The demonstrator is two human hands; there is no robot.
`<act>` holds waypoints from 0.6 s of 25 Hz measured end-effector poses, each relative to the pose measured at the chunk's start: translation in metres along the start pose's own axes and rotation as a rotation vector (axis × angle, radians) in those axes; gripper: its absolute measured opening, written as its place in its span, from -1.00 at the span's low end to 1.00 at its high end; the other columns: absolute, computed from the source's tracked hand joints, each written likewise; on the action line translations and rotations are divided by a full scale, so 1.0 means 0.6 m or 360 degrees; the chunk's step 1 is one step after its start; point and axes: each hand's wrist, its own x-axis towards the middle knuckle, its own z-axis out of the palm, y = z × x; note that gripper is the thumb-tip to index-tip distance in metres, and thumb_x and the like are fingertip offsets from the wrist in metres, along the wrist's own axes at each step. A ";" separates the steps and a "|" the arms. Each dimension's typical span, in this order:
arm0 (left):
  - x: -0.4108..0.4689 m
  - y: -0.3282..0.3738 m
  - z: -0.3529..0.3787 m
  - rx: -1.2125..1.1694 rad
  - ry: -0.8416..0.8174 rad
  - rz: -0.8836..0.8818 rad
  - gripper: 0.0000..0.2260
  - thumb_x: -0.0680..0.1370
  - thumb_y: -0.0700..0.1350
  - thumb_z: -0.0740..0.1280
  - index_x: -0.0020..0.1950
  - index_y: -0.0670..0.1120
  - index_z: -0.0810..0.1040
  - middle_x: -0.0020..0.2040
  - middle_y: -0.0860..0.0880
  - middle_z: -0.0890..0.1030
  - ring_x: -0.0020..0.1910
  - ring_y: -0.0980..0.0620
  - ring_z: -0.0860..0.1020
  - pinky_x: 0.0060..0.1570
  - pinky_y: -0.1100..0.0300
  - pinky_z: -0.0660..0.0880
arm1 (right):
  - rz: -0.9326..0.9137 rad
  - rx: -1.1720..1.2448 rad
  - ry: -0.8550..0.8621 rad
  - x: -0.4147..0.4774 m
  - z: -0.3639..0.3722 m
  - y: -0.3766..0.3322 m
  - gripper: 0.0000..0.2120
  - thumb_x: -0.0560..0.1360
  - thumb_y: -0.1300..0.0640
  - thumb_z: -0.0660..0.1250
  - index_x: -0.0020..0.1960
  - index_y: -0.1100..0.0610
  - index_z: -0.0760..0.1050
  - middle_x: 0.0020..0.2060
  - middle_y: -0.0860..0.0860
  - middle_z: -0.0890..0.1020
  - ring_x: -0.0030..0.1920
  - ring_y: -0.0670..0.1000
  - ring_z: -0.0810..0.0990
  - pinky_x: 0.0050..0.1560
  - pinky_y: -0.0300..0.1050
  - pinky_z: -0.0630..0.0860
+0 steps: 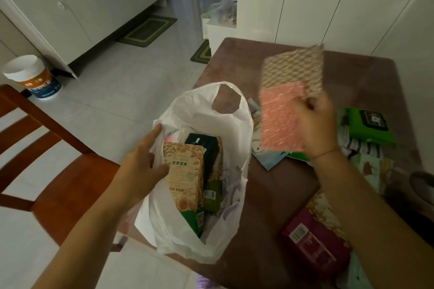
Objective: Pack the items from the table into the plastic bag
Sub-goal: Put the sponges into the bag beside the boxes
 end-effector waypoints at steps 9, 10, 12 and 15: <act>0.002 -0.008 -0.014 -0.0101 -0.0027 0.0052 -0.25 0.40 -0.15 0.42 0.43 0.26 0.10 0.12 0.09 0.50 -0.14 0.16 0.54 -0.09 -0.04 0.57 | 0.0141 -0.0991 -0.0812 -0.191 0.167 0.058 -0.59 0.52 -0.11 0.24 0.23 0.13 0.32 0.05 0.05 0.53 0.01 0.03 0.57 -0.03 -0.12 0.59; 0.004 -0.008 -0.013 -0.0108 -0.0022 0.0057 -0.25 0.40 -0.16 0.42 0.43 0.26 0.11 0.11 0.09 0.51 -0.14 0.17 0.54 -0.10 -0.04 0.57 | 0.0051 -0.0941 -0.0836 -0.191 0.163 0.065 -0.56 0.52 -0.13 0.24 0.27 0.12 0.32 0.09 0.03 0.53 0.07 0.01 0.55 0.01 -0.16 0.56; 0.004 -0.009 -0.013 -0.0125 -0.0029 0.0064 -0.26 0.41 -0.17 0.41 0.42 0.27 0.11 0.10 0.08 0.52 -0.16 0.21 0.53 -0.16 0.04 0.59 | -0.0189 -0.0694 -0.0647 -0.176 0.139 0.074 -0.61 0.52 -0.12 0.22 0.23 0.10 0.41 0.06 -0.04 0.55 0.05 -0.08 0.53 -0.02 -0.28 0.51; 0.004 -0.007 -0.011 -0.0136 -0.0065 0.0054 -0.27 0.42 -0.17 0.39 0.42 0.28 0.09 0.09 0.07 0.53 -0.15 0.23 0.54 -0.16 0.06 0.58 | -0.0017 -0.0487 -0.0075 -0.101 0.084 0.115 -0.78 0.51 0.01 0.25 0.08 0.11 0.47 0.01 -0.02 0.56 0.03 -0.03 0.55 0.00 -0.15 0.57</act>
